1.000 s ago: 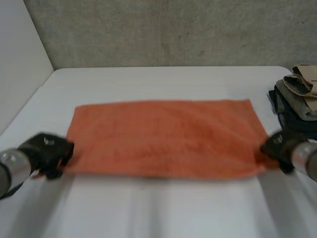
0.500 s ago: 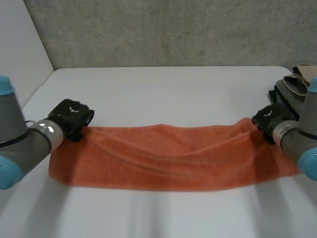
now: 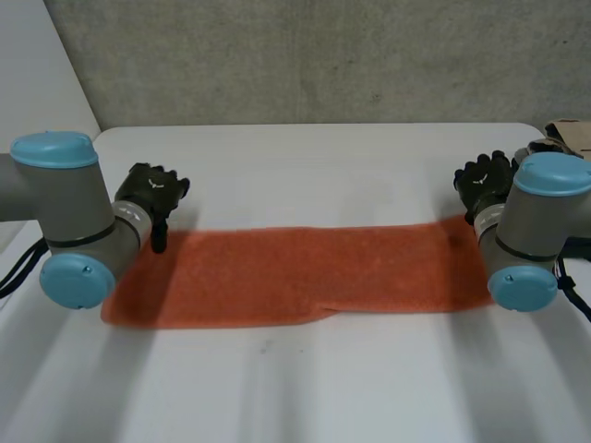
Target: Fold the laundry.
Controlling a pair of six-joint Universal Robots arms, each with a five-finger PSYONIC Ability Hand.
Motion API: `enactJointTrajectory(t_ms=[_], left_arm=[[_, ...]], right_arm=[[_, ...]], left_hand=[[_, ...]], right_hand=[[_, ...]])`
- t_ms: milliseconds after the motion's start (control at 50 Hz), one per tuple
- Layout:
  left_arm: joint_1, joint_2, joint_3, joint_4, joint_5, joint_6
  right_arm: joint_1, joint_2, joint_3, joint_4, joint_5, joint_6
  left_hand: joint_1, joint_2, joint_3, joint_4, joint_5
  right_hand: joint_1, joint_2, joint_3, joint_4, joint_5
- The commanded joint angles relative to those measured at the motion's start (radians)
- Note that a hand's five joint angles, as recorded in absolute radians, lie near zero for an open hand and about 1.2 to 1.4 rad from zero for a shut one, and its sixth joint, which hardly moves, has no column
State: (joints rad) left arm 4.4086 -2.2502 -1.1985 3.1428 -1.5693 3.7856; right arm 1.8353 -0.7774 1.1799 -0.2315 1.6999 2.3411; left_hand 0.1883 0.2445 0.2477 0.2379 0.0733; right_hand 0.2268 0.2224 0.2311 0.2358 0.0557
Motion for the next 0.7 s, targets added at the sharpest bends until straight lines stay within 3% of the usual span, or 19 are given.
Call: enactJointTrajectory(t_ms=[20, 160, 240, 320, 520, 580, 660, 680, 700], left_arm=[[-0.012, 0.089, -0.047, 0.026, 0.011, -0.093], [-0.005, 0.213, -0.17, 0.034, 0.015, -0.195], [0.0, 0.271, -0.262, 0.046, 0.028, -0.216], [0.008, 0.314, -0.346, 0.086, 0.057, -0.228], [0.002, 0.33, -0.443, 0.209, 0.084, -0.257], [-0.003, 0.33, -0.441, 0.204, 0.08, -0.261], [-0.001, 0.336, -0.444, 0.197, 0.069, -0.265], [-0.001, 0.339, -0.444, 0.197, 0.068, -0.267], [-0.001, 0.339, -0.444, 0.197, 0.066, -0.267]], right_arm=[[-0.01, -0.121, 0.058, 0.027, -0.037, 0.107], [-0.085, -0.336, 0.223, 0.072, -0.173, 0.26], [-0.146, -0.391, 0.325, 0.191, -0.264, 0.231], [-0.208, -0.393, 0.42, 0.307, -0.282, 0.147], [-0.309, -0.336, 0.576, -0.072, -0.355, 0.092], [-0.314, -0.31, 0.575, -0.092, -0.359, 0.101], [-0.32, -0.275, 0.561, -0.092, -0.37, 0.11], [-0.326, -0.269, 0.557, -0.092, -0.377, 0.112], [-0.329, -0.269, 0.557, -0.092, -0.376, 0.109]], left_hand=[[-0.014, -0.07, -0.073, -0.063, -0.073], [-0.014, -0.07, -0.073, -0.063, -0.073], [-0.014, -0.07, -0.073, -0.063, -0.073], [-0.014, -0.07, -0.073, -0.063, -0.073], [-0.014, -0.07, -0.073, -0.063, -0.073], [-0.014, -0.07, -0.073, -0.063, -0.073], [-0.014, -0.07, -0.073, -0.063, -0.073], [-0.014, -0.07, -0.073, -0.063, -0.073], [-0.014, -0.07, -0.073, -0.063, -0.073]], right_hand=[[-0.052, -0.048, -0.057, -0.061, -0.056], [-0.052, -0.048, -0.057, -0.061, -0.056], [0.062, 0.067, 0.058, 0.053, 0.059], [0.235, 0.239, 0.231, 0.226, 0.232], [0.25, 0.255, 0.246, 0.241, 0.247], [0.268, 0.272, 0.263, 0.259, 0.264], [0.748, 0.752, 0.743, 0.739, 0.744], [1.165, 1.17, 1.161, 1.156, 1.162], [1.169, 1.174, 1.165, 1.16, 1.166]])
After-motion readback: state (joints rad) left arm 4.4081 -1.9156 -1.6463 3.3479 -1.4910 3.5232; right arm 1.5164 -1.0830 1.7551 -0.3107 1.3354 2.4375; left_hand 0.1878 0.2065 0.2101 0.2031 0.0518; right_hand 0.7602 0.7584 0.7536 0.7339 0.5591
